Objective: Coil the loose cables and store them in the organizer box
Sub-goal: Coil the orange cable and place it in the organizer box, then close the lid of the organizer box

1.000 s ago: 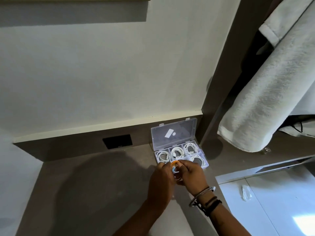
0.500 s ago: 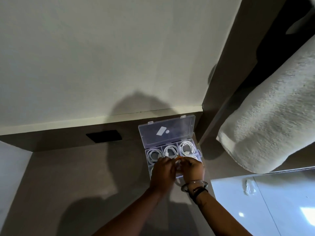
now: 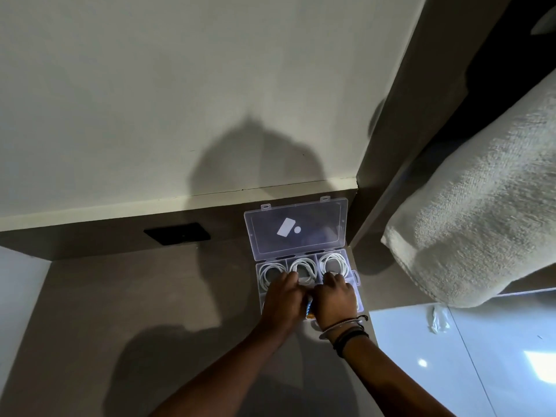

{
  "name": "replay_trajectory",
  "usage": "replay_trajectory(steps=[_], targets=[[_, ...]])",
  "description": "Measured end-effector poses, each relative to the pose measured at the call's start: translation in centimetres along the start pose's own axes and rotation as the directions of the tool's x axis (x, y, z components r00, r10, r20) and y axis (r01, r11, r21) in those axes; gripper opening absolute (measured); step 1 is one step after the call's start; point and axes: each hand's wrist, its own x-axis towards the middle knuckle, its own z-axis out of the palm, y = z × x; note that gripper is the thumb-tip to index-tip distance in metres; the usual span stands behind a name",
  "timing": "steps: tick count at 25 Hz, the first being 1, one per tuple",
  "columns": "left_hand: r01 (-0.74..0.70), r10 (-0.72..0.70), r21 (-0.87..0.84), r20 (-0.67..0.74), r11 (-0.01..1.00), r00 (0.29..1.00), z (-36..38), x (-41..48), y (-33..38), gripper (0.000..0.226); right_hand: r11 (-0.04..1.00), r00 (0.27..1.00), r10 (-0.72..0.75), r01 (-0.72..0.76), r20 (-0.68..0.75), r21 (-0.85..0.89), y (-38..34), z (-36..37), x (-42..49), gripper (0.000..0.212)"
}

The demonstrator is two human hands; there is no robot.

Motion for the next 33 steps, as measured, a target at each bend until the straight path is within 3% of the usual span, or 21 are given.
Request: replay_trajectory(steps=[2,5,8,10,11,12,13,14,16,20,22,24,26,28,29,31,33], targets=[[0.025,-0.027,-0.059,-0.029,0.998,0.999,-0.2,-0.1,-0.3,0.014,0.999,0.999,-0.040,0.039,0.031,0.035,0.4,-0.3,0.0,0.005],[0.046,-0.094,-0.238,-0.195,0.970,0.976,-1.6,-0.1,-1.1,0.012,0.955,0.999,0.038,-0.032,-0.016,0.296,2.0,-1.1,0.0,0.013],[0.142,-0.319,-0.417,-0.392,0.898,0.863,-3.3,-0.5,-3.5,0.005,0.901,0.978,0.107,-0.020,-0.177,0.434,3.5,-2.6,0.4,0.014],[0.276,-0.616,-0.640,-0.399,0.718,0.679,-4.4,0.3,-4.9,0.017,0.875,0.947,0.205,-0.064,-0.247,0.481,4.3,-3.6,1.8,0.019],[0.300,-0.742,-0.783,-0.283,0.545,0.608,-5.0,1.1,-5.3,0.028,0.861,0.945,0.228,-0.081,-0.237,0.503,4.4,-4.1,2.8,0.030],[0.290,-0.786,-0.882,-0.132,0.371,0.604,-5.7,2.0,-5.5,0.036,0.826,0.950,0.253,-0.112,-0.184,0.553,4.4,-4.5,3.7,0.042],[0.267,-0.756,-0.930,-0.017,0.251,0.654,-6.2,2.8,-5.7,0.039,0.763,0.950,0.290,-0.159,-0.112,0.627,4.3,-4.9,4.5,0.050],[0.263,-0.694,-0.943,0.049,0.206,0.718,-6.7,3.4,-5.8,0.039,0.684,0.946,0.322,-0.202,-0.043,0.701,4.0,-5.2,5.1,0.053],[0.281,-0.582,-0.922,0.079,0.265,0.809,-7.3,4.0,-6.1,0.038,0.602,0.944,0.328,-0.230,0.026,0.765,3.4,-5.4,5.4,0.055],[0.292,-0.517,-0.814,-0.012,0.502,0.856,-7.7,4.4,-6.5,0.023,0.570,0.942,0.336,-0.199,-0.005,0.797,3.1,-5.2,4.8,0.055],[0.254,-0.447,-0.686,-0.116,0.682,0.887,-8.0,4.5,-6.8,0.011,0.600,0.913,0.389,-0.153,-0.120,0.785,3.2,-5.7,4.3,0.038],[0.188,-0.329,-0.529,-0.185,0.828,0.926,-8.3,3.5,-7.6,0.011,0.702,0.863,0.391,-0.054,-0.321,0.710,3.6,-5.7,3.4,0.026],[0.103,-0.180,-0.400,-0.161,0.911,0.970,-8.4,1.7,-8.4,0.029,0.686,0.874,0.350,0.006,-0.337,0.728,4.2,-5.6,2.3,0.039],[0.012,-0.032,-0.230,-0.086,0.973,0.996,-8.2,-0.2,-9.2,0.055,0.663,0.961,0.149,0.078,-0.232,0.745,5.2,-5.1,1.1,0.056],[-0.039,0.036,-0.132,-0.019,0.991,0.999,-8.1,-1.0,-9.3,0.063,0.721,0.983,-0.011,0.134,-0.182,0.680,5.9,-4.6,0.6,0.057],[-0.144,0.137,0.031,0.172,0.989,0.976,-7.3,-2.4,-9.3,0.067,0.889,0.955,-0.296,0.287,-0.030,0.356,7.1,-3.3,-0.3,0.050],[-0.189,0.164,0.050,0.314,0.981,0.935,-5.6,-3.8,-8.7,0.063,0.927,0.924,-0.371,0.363,0.090,0.093,7.7,-1.9,-0.9,0.052]])
